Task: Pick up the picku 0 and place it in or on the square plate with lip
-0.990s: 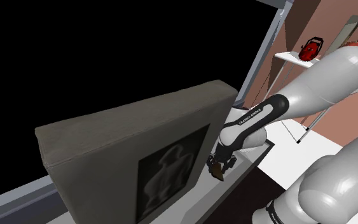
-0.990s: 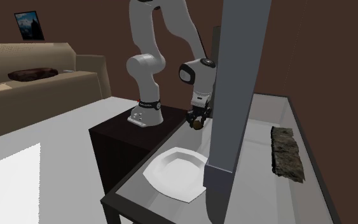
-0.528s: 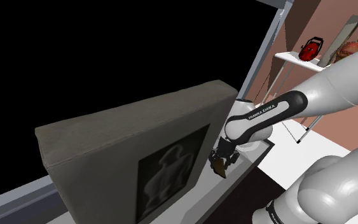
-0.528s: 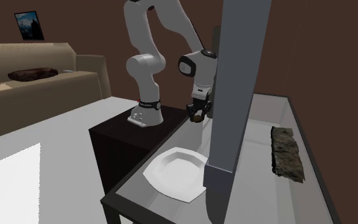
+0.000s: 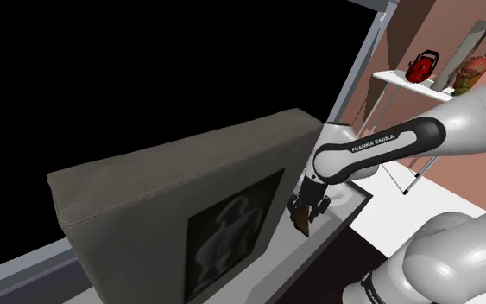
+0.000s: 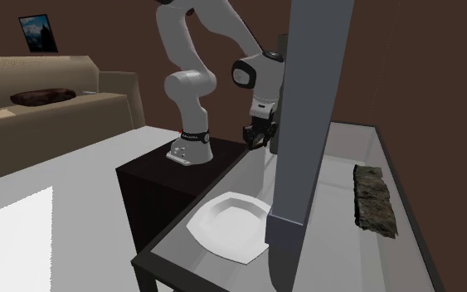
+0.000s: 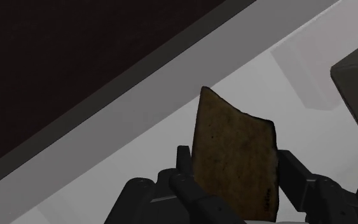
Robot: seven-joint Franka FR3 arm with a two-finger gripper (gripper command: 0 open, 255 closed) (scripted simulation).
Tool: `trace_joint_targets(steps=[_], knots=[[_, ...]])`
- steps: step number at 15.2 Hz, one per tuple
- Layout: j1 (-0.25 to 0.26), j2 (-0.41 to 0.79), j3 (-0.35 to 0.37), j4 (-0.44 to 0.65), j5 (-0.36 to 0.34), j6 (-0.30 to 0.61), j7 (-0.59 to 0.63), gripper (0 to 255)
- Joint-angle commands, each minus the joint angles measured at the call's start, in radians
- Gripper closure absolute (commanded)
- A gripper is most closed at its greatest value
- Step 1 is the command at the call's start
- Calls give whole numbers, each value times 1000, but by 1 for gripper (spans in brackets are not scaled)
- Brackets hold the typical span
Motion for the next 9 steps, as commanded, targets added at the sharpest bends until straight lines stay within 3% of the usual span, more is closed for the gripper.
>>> trace_joint_targets(steps=[1,9], knots=[[-35,13,-29,20,-32,-13,-35,255],[-170,162,-168,174,-145,-37,-218,255]])
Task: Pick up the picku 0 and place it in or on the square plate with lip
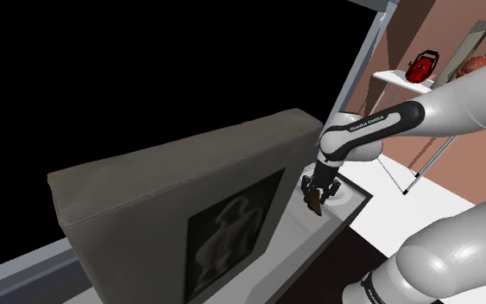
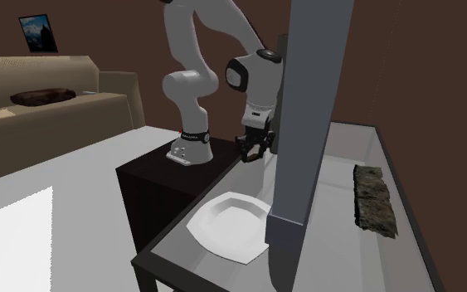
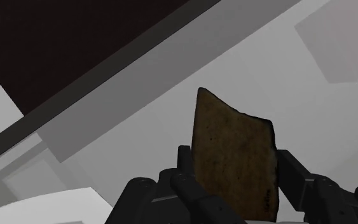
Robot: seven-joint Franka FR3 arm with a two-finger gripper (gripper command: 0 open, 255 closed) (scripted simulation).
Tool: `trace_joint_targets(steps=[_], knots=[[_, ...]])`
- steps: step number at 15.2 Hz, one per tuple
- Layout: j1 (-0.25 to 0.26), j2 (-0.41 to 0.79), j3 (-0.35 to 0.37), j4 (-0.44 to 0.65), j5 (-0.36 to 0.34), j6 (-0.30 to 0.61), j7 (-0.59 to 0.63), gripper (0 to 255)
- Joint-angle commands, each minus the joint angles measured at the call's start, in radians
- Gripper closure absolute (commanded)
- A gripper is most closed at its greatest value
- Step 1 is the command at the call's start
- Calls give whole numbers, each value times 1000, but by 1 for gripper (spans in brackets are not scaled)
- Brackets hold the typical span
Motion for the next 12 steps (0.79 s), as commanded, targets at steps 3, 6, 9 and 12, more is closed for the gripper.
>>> trace_joint_targets(steps=[3,6,9,12], knots=[[-49,90,-61,98,-29,-15,-90,255],[-80,162,-100,182,-36,-32,-157,255],[-109,238,-133,275,-33,-55,-224,255],[-138,317,-159,376,-21,-82,-289,255]])
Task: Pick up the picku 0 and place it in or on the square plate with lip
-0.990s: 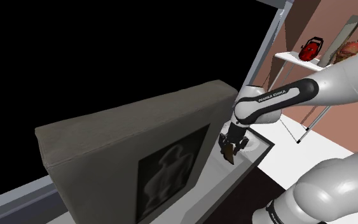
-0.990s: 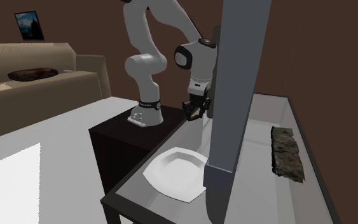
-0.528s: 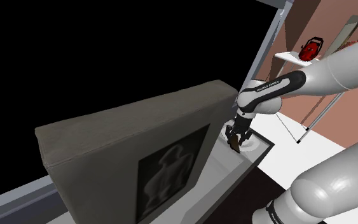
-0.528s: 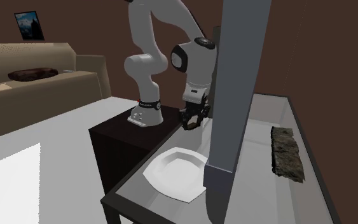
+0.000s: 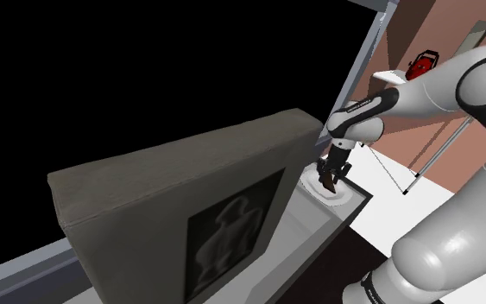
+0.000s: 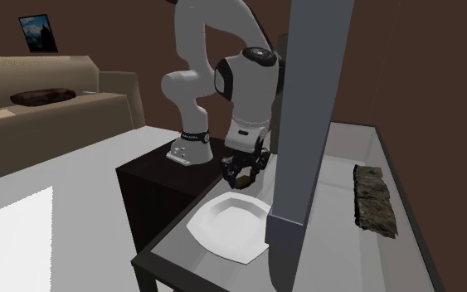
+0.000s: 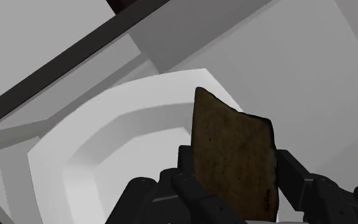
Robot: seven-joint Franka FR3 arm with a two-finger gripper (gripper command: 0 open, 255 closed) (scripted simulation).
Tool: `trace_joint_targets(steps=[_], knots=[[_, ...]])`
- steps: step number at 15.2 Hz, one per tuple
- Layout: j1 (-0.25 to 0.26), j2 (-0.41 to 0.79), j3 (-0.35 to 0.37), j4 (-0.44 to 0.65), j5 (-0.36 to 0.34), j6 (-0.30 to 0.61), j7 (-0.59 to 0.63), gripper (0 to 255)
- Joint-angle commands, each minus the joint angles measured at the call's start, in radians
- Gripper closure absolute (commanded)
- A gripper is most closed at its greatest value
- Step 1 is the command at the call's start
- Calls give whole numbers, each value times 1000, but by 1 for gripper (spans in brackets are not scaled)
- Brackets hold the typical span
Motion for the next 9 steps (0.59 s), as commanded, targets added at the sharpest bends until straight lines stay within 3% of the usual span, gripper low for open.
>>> trace_joint_targets(steps=[1,5,9], knots=[[-20,55,-15,66,10,-16,-43,255],[-60,155,-35,202,32,-58,-115,255],[-65,196,-28,193,50,-11,-127,255]])
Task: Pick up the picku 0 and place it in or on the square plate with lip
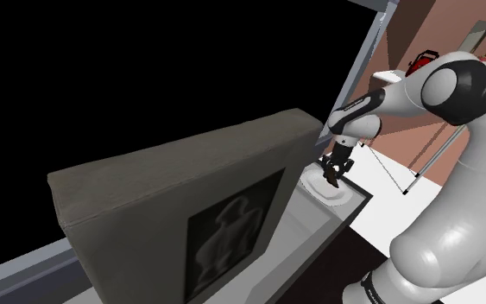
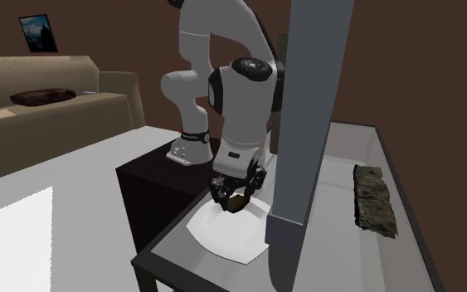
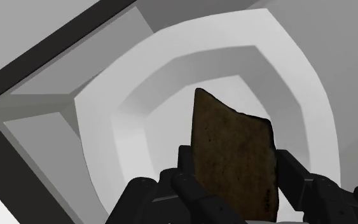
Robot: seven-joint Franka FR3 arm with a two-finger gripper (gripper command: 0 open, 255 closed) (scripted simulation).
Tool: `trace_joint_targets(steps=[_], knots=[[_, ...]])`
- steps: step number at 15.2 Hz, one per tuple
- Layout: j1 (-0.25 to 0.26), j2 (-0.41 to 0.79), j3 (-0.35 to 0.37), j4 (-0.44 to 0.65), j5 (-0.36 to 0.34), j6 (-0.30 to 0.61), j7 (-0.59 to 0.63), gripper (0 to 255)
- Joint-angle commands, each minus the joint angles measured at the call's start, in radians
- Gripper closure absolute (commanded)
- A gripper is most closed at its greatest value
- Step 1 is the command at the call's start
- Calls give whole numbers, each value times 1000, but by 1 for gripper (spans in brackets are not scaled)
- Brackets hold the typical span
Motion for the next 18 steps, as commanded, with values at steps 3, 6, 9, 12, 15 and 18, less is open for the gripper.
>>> trace_joint_targets(steps=[3,6,9,12,15,18], knots=[[-5,43,7,-3,19,44,-13,255],[-9,77,14,-5,34,78,-23,255],[-15,112,21,-5,50,111,-34,255],[-16,118,23,-4,52,116,-36,255],[-16,118,23,-4,52,116,-36,255],[-16,118,23,-4,52,116,-36,0]])
